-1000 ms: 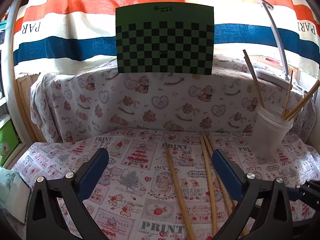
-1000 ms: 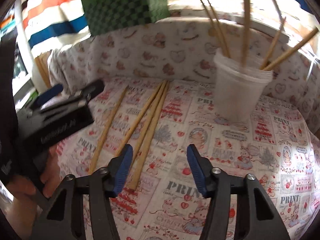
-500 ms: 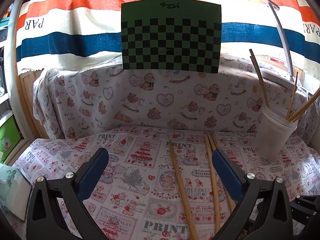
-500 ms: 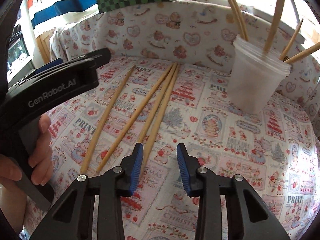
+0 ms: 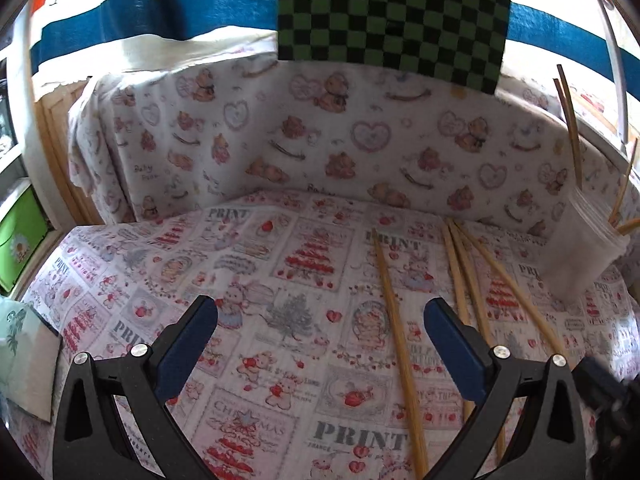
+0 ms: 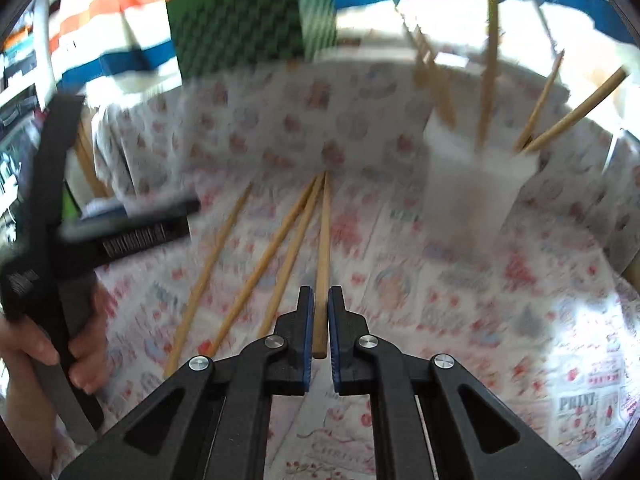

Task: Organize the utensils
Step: 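Lower the right tool onto a chopstick and close on it, then grasp a chopstick with the left tool and lift it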

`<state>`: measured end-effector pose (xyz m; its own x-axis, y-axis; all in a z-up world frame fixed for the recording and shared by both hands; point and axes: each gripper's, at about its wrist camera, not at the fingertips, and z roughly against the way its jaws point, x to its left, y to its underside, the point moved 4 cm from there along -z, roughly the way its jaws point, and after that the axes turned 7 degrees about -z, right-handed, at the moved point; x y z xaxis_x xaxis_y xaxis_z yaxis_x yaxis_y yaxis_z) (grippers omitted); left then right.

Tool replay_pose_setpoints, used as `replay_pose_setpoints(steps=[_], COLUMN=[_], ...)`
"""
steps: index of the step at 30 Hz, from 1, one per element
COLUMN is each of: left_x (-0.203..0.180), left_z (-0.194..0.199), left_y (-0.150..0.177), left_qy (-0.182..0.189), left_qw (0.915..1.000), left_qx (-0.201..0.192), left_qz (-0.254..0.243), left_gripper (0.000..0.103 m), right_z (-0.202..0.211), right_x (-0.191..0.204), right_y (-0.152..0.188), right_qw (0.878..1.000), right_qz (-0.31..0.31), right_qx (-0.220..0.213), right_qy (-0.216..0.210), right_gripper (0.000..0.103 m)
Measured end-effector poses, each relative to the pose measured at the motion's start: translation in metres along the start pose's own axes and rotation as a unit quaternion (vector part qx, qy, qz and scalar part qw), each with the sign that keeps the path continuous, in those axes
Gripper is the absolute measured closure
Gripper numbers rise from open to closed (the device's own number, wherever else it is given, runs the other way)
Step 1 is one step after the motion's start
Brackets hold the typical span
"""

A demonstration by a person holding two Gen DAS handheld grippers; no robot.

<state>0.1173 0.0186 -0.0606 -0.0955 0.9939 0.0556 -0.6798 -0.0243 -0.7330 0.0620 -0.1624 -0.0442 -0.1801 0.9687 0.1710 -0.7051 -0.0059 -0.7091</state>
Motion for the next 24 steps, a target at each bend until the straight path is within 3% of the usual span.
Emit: replay_pose_setpoints(steps=[2,5,8,10,12,14,18,24], left_x=[-0.005,-0.013,-0.021,-0.028,-0.034,-0.041,-0.049,-0.06], left_z=[0.001,0.006,0.014,0.012,0.009,0.005,0.007,0.002], left_y=[0.002,0.006,0.008,0.011,0.015,0.02,0.025,0.035], left_qy=[0.01,0.025,0.075,0.103,0.114,0.127,0.145,0.132], left_qw=[0.9998,0.9989,0.9962,0.9921,0.9889,0.9851,0.9806,0.9783], left_qx=[0.011,0.039,0.046,0.069,0.092,0.113,0.127,0.149], left_qz=[-0.01,-0.012,-0.003,-0.016,-0.023,-0.027,-0.036,-0.06], left_gripper=[0.003,0.017,0.023,0.034,0.054,0.064,0.066,0.072], right_z=[0.014,0.033,0.048,0.055,0.058,0.054,0.045,0.044], right_x=[-0.006,-0.016,-0.022,-0.024,-0.027,-0.028,-0.027,-0.027], right_y=[-0.008,-0.018,-0.025,-0.029,-0.031,-0.034,-0.034,-0.027], right_qw=[0.999,0.996,0.99,0.988,0.989,0.989,0.99,0.99], right_qz=[-0.02,-0.04,-0.048,-0.053,-0.052,-0.056,-0.055,-0.051], right_qx=[-0.033,-0.085,-0.129,-0.142,-0.14,-0.137,-0.126,-0.127], right_qy=[-0.009,-0.008,0.003,0.005,0.006,0.013,0.018,0.026], right_gripper=[0.095,0.096,0.096,0.096,0.096,0.096,0.096,0.096])
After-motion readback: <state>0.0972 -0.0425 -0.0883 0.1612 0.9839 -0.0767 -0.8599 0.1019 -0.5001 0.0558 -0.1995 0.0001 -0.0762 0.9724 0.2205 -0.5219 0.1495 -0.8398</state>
